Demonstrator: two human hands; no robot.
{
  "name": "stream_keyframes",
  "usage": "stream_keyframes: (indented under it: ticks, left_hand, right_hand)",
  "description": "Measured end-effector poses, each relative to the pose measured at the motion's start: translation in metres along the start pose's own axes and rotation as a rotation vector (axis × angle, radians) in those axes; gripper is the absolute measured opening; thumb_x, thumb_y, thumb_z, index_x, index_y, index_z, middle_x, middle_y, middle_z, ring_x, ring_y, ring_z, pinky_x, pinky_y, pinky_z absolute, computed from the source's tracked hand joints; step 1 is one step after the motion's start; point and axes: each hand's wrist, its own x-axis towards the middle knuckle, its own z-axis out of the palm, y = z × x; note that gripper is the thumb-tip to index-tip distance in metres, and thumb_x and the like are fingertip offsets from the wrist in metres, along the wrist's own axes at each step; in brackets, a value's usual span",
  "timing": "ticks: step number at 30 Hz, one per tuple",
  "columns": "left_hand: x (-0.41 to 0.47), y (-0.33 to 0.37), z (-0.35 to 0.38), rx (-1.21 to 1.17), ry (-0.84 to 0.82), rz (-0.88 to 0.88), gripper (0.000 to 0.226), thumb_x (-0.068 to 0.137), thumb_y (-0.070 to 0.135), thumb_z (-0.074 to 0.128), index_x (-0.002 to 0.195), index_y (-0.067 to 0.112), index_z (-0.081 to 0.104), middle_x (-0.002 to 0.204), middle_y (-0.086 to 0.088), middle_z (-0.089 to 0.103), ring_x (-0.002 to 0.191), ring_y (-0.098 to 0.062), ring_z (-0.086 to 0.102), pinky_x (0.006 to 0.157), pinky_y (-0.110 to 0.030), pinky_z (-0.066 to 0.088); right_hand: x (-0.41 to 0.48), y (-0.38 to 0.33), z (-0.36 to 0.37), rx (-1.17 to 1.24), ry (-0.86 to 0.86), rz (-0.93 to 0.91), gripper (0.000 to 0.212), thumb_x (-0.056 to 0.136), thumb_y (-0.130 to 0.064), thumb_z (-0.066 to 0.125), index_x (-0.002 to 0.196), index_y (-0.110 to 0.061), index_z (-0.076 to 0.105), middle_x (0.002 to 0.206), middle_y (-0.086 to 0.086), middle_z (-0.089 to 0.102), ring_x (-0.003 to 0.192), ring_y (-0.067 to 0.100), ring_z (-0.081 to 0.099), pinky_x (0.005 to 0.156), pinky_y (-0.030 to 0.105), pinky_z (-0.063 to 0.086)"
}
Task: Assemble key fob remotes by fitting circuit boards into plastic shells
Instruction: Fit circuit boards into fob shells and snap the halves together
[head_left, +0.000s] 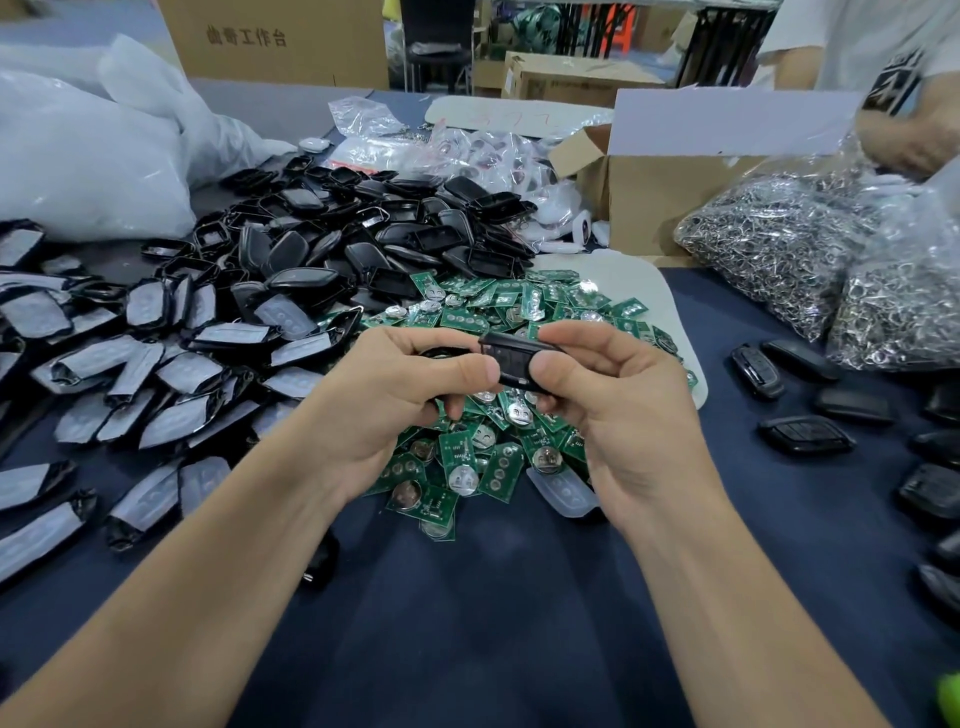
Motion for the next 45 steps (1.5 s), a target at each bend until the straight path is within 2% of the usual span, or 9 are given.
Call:
stream_keyframes:
  ticks: [8,13,19,25,32,35,37,39,45]
  left_hand:
    - [0.001,-0.002,0.007,-0.141,0.087,-0.014,0.025,0.065,0.016,0.082,0.089,0.008,0.081,0.079,-0.014,0.061,0.054,-0.012,0.047,0.043,-0.013,0.036]
    - [0.002,-0.006,0.015,-0.219,0.192,-0.003,0.009,0.064,0.015,0.079,0.072,0.019,0.081,0.060,0.001,0.059,0.050,-0.010,0.049,0.042,-0.013,0.035]
    - [0.001,-0.003,0.014,-0.199,0.160,-0.050,0.009,0.075,0.008,0.080,0.082,0.013,0.079,0.068,0.000,0.063,0.055,-0.011,0.050,0.040,-0.016,0.031]
    - [-0.001,0.002,0.013,-0.095,0.163,-0.118,0.026,0.086,0.007,0.072,0.064,0.018,0.080,0.064,0.004,0.063,0.055,-0.008,0.050,0.040,-0.016,0.030]
    - [-0.002,0.006,0.007,-0.092,0.127,-0.164,0.015,0.085,0.011,0.073,0.070,0.015,0.077,0.066,0.003,0.066,0.056,-0.007,0.056,0.041,-0.016,0.035]
    - [-0.002,0.005,0.010,0.005,0.144,-0.151,0.010,0.081,0.016,0.076,0.072,0.016,0.080,0.070,0.002,0.069,0.059,-0.009,0.054,0.044,-0.015,0.036]
    - [-0.002,0.004,0.013,0.076,0.214,-0.110,0.013,0.078,0.017,0.078,0.065,0.018,0.079,0.067,0.001,0.069,0.059,-0.012,0.051,0.048,-0.018,0.037]
    - [0.000,0.002,0.013,0.062,0.289,-0.076,0.018,0.077,0.014,0.078,0.060,0.018,0.077,0.064,-0.001,0.068,0.056,-0.012,0.049,0.048,-0.019,0.038]
    - [0.000,0.002,0.011,-0.069,0.187,-0.043,0.015,0.076,0.020,0.083,0.061,0.021,0.079,0.066,0.001,0.068,0.054,-0.010,0.050,0.042,-0.015,0.036]
  right_hand:
    - [0.001,-0.002,0.001,0.003,-0.006,0.027,0.017,0.081,0.008,0.077,0.087,-0.008,0.077,0.079,0.011,0.077,0.056,0.019,0.062,0.057,0.025,0.054]
    - [-0.001,-0.003,0.004,0.035,0.016,0.082,0.013,0.080,0.008,0.078,0.082,-0.005,0.076,0.075,0.013,0.075,0.050,0.019,0.061,0.052,0.023,0.054]
    - [-0.002,-0.001,0.006,0.035,0.067,0.080,0.013,0.079,0.010,0.079,0.080,-0.003,0.075,0.073,0.014,0.074,0.051,0.019,0.063,0.051,0.022,0.053]
    - [-0.004,-0.001,0.008,-0.044,0.107,0.011,0.018,0.078,0.012,0.080,0.078,-0.005,0.076,0.075,0.013,0.077,0.058,0.021,0.068,0.053,0.023,0.055]
    - [-0.004,-0.001,0.008,-0.025,0.082,0.036,0.018,0.078,0.012,0.080,0.077,-0.006,0.076,0.075,0.011,0.078,0.059,0.021,0.069,0.055,0.026,0.058]
    - [-0.003,0.004,0.005,-0.371,0.149,-0.091,0.023,0.078,-0.007,0.085,0.095,-0.021,0.080,0.085,-0.007,0.080,0.073,0.007,0.074,0.070,0.025,0.061]
    - [-0.008,0.006,0.007,-0.722,0.139,-0.280,0.049,0.076,-0.021,0.084,0.120,-0.037,0.072,0.109,-0.026,0.074,0.099,-0.009,0.068,0.089,0.013,0.054]
    - [-0.013,0.008,0.012,-0.840,0.027,-0.411,0.063,0.074,-0.021,0.082,0.128,-0.044,0.059,0.123,-0.030,0.068,0.116,-0.013,0.059,0.099,0.008,0.046]
    - [-0.013,0.011,0.016,-0.816,-0.024,-0.353,0.036,0.079,-0.008,0.080,0.094,-0.032,0.057,0.087,-0.017,0.073,0.088,0.005,0.069,0.078,0.030,0.058]
